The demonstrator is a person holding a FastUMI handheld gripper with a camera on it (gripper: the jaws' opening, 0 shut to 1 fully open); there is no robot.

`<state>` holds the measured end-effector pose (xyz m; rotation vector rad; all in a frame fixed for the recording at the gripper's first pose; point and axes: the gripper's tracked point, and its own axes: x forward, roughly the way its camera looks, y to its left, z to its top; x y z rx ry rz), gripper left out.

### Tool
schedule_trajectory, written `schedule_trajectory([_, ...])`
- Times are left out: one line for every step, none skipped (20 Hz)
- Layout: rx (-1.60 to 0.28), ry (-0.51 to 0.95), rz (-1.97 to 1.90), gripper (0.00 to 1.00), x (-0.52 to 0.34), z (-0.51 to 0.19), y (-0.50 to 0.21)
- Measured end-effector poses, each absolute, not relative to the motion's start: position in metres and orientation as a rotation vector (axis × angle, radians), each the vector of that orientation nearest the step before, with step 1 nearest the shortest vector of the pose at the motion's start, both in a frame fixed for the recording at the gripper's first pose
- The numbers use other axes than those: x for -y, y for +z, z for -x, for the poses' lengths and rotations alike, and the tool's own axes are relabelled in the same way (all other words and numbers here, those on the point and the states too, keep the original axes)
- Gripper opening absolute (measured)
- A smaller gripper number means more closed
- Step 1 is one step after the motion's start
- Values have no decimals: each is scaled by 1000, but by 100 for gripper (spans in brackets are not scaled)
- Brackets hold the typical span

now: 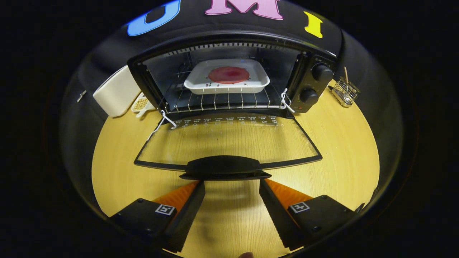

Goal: Open the toaster oven, put the food inside, and close the toaster oven door.

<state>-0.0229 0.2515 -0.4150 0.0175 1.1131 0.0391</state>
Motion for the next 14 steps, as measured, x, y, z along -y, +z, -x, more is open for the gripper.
schedule_trajectory([-1102, 44, -24, 99, -251, 22, -408])
schedule_trajectory([-1088, 52, -25, 99, -251, 21, -401])
schedule_trajectory([-1070, 58, -27, 99, -252, 19, -395])
schedule_trajectory([-1050, 61, -34, 99, -253, 17, -386])
schedule_trajectory([-1028, 63, -43, 99, -253, 15, -379])
schedule_trajectory([-1007, 65, -54, 99, -252, 12, -372])
schedule_trajectory([-985, 66, -66, 99, -254, 11, -364])
schedule_trajectory([-963, 66, -79, 99, -255, 7, -356])
schedule_trajectory([-940, 64, -93, 99, -254, 2, -346])
schedule_trajectory([-925, 58, -102, 99, -253, -4, -339])
schedule_trajectory([-911, 57, -121, 99, -253, -7, -332])
schedule_trajectory([-892, 60, -149, 99, -256, -12, -322])
schedule_trajectory([-870, 60, -169, 99, -254, -18, -313])
schedule_trajectory([-842, 55, -183, 99, -250, -23, -301])
